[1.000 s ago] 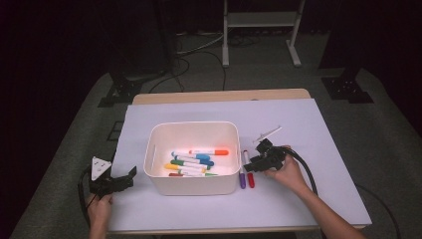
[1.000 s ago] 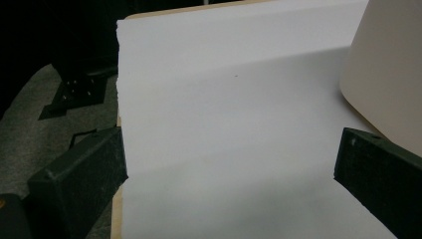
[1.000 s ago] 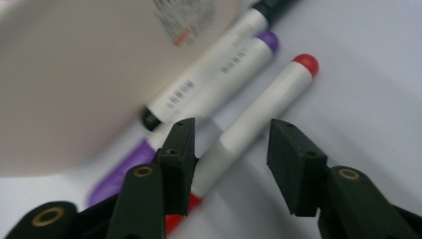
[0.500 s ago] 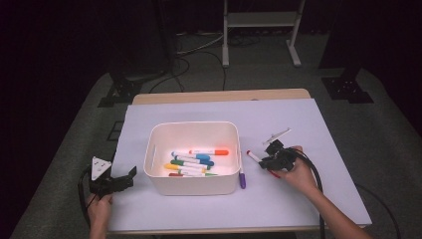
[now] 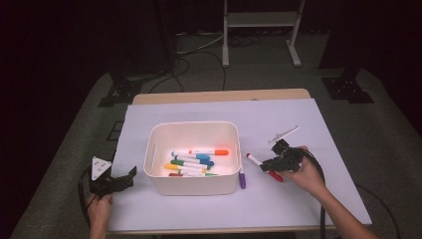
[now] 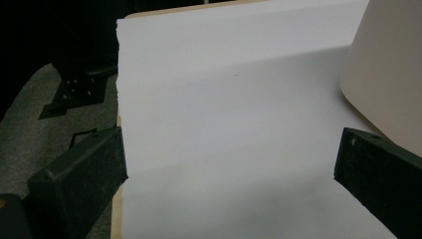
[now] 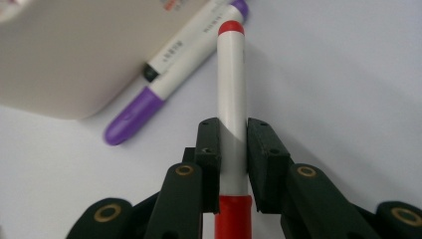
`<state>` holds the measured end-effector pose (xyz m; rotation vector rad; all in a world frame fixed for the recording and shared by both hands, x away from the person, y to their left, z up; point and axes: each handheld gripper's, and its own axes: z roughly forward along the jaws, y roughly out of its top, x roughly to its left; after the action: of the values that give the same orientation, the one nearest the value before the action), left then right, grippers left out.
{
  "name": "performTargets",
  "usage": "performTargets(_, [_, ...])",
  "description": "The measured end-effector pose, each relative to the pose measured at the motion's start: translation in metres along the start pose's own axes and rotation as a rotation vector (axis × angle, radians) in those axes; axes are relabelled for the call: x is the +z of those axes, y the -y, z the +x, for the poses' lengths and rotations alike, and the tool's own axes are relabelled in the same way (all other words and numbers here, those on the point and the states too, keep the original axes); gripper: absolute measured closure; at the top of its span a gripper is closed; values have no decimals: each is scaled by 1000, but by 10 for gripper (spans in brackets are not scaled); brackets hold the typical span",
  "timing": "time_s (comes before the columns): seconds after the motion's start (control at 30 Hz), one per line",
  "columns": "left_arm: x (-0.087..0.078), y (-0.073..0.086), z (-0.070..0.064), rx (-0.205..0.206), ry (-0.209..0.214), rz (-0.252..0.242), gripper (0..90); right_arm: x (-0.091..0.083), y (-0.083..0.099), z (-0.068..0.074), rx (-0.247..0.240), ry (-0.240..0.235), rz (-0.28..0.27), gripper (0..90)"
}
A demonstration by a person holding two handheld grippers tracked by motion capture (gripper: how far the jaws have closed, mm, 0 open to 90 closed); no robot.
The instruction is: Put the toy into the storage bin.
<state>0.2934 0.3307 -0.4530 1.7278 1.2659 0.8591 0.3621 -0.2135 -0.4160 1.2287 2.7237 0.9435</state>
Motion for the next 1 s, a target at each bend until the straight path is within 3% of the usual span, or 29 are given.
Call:
performTargets(0.27, [0,0,0,-1,1,4,0,-37,-4,9,8,-86,-54,757])
performTargets(0.5, [0,0,0,-1,1,4,0,-64,-15,19,-16,-108,-77,756])
performTargets(0.77, [0,0,1,-3,2,4,0,-85,-33,32,-55,-130,-94,757])
performTargets(1.0, [0,0,0,-4,4,2,0,-94,-53,47,-97,-169,-100,756])
